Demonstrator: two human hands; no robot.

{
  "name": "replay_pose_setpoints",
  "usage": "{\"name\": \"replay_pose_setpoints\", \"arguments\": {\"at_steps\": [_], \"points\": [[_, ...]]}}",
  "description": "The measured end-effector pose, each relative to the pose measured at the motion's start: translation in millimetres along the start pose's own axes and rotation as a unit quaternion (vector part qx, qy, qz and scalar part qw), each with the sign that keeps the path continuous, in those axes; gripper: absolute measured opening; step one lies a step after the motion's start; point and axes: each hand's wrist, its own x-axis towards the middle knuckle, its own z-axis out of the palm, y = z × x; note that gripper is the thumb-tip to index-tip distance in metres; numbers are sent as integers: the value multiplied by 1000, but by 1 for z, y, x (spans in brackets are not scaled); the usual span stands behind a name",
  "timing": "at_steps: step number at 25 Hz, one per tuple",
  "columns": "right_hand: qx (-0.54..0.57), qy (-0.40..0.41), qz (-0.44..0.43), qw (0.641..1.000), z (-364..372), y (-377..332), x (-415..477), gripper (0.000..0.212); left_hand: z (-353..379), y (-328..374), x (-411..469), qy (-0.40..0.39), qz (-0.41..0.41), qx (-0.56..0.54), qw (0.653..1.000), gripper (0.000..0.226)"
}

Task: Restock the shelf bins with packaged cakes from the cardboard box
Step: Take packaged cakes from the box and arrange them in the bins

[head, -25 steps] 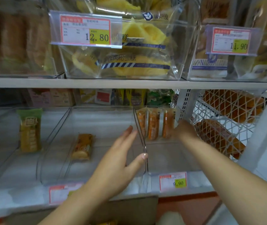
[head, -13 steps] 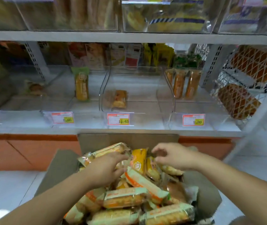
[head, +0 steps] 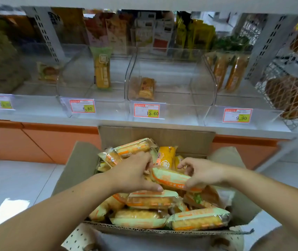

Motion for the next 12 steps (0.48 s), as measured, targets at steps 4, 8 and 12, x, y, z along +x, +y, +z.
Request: {"name": "replay_pose_setpoints", "arguments": {"at_steps": [4,8,12], "points": [[41,-4,10,999,-18,15,-6,46,-1,3,-2,-107,50,60,991,62],[188,57,37,980,-24,25,-7,58,15,1,6,-96,102,176,974,56],[188,57,35,980,-25,23,-11,71,-3,-10,19,-71,55,-138,986,7]]}}
